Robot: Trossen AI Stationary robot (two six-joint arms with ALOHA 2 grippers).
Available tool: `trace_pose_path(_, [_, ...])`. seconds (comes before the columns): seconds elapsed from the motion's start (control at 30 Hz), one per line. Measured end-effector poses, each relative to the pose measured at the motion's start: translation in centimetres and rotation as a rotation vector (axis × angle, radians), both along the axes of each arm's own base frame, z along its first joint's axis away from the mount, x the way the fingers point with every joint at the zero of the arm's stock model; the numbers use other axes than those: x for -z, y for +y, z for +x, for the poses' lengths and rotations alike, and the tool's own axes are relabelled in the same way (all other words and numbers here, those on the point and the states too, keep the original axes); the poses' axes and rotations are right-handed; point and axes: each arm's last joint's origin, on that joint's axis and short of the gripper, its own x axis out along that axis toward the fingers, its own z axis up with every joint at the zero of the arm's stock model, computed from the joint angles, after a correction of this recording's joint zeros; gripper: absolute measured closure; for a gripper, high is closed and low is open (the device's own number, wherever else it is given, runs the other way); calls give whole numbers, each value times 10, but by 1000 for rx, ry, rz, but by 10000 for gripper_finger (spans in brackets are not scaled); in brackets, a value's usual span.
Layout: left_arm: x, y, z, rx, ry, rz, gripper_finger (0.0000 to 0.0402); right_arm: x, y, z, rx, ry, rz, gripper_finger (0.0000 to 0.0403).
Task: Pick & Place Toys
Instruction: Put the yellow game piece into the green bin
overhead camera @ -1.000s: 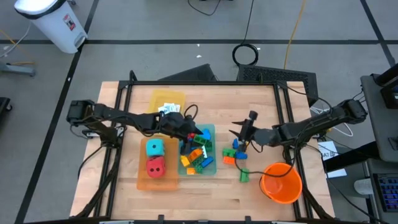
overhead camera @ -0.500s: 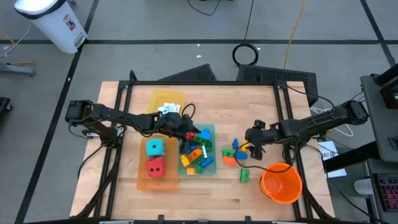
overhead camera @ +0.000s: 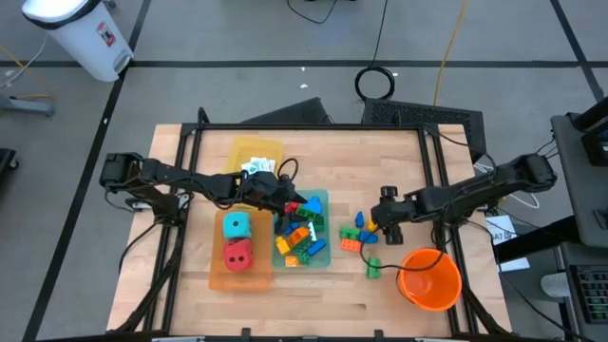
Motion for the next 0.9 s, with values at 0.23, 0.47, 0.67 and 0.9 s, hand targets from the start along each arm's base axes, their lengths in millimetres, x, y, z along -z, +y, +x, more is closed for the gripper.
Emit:
trace_pose_path(0.23, [0, 0, 0, 0, -2, 0, 117, 4, -1, 18, 59, -164, -114, 165])
trace_pose_path(0.47, [0, -1, 0, 0, -2, -2, 116, 3, -4, 22, 31, -187, -172, 165])
trace_pose_path(0.67, [0, -1, 0, 1, -3, -2, 117, 5, -19, 26, -55, -163, -102, 165])
trace_pose_path(0.9, [-1, -1, 0, 1, -7, -3, 117, 5, -42, 27, -100, -164, -55, 165])
